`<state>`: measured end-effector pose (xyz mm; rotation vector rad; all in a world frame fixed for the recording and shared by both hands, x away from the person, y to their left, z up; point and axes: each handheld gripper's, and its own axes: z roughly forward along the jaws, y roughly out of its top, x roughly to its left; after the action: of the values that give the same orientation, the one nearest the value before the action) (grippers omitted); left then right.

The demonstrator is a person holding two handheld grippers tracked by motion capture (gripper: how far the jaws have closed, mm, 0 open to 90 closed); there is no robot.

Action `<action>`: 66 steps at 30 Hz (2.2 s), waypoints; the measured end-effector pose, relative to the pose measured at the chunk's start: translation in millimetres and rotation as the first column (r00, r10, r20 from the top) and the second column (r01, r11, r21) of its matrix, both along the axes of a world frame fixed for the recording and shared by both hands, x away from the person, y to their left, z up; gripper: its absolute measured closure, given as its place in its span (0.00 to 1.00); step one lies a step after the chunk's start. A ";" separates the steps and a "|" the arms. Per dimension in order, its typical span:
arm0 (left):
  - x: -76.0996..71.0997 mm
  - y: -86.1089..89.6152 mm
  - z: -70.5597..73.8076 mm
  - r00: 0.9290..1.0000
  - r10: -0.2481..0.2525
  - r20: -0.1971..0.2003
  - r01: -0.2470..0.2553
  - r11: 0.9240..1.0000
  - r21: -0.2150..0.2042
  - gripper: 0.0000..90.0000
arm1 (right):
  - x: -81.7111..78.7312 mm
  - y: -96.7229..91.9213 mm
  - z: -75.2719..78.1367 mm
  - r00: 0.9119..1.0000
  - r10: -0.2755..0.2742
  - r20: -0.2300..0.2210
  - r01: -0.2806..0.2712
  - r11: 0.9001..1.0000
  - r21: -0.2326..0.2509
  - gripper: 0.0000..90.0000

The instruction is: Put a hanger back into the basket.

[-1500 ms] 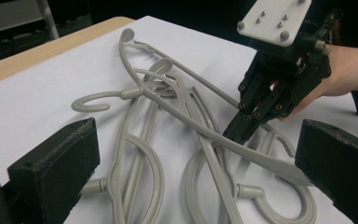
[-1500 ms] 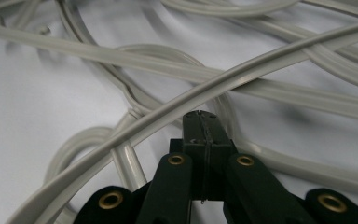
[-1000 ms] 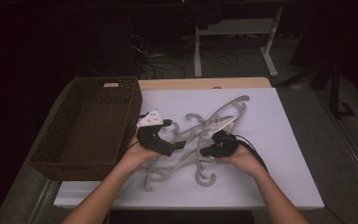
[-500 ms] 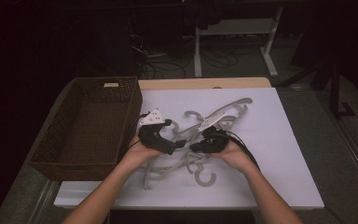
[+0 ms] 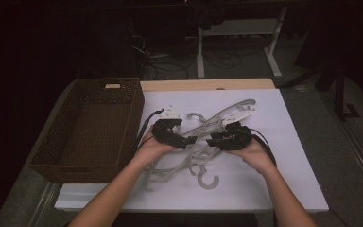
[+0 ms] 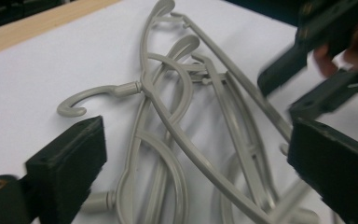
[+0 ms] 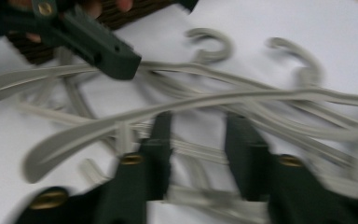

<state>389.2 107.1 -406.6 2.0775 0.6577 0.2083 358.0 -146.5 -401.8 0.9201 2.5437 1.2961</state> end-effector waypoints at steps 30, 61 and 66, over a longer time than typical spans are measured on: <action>24.9 -50.9 -31.2 0.998 0.034 -0.049 -0.022 0.973 0.232 0.53 | -8.6 -49.1 1.3 0.978 -0.200 0.053 0.199 0.980 0.017 0.32; 36.7 -56.5 -25.6 0.982 0.145 -0.125 -0.115 0.969 0.219 0.82 | -8.8 -50.9 6.4 0.978 -0.198 0.060 0.196 0.980 0.039 0.32; 37.5 -47.0 -12.6 0.979 0.162 -0.122 -0.139 0.975 0.172 0.90 | -9.6 -51.7 8.3 0.978 -0.201 0.060 0.199 0.979 0.050 0.31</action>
<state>426.7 60.2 -419.2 2.2135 0.9095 0.2142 348.4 -198.2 -393.5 1.0919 2.3136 1.3033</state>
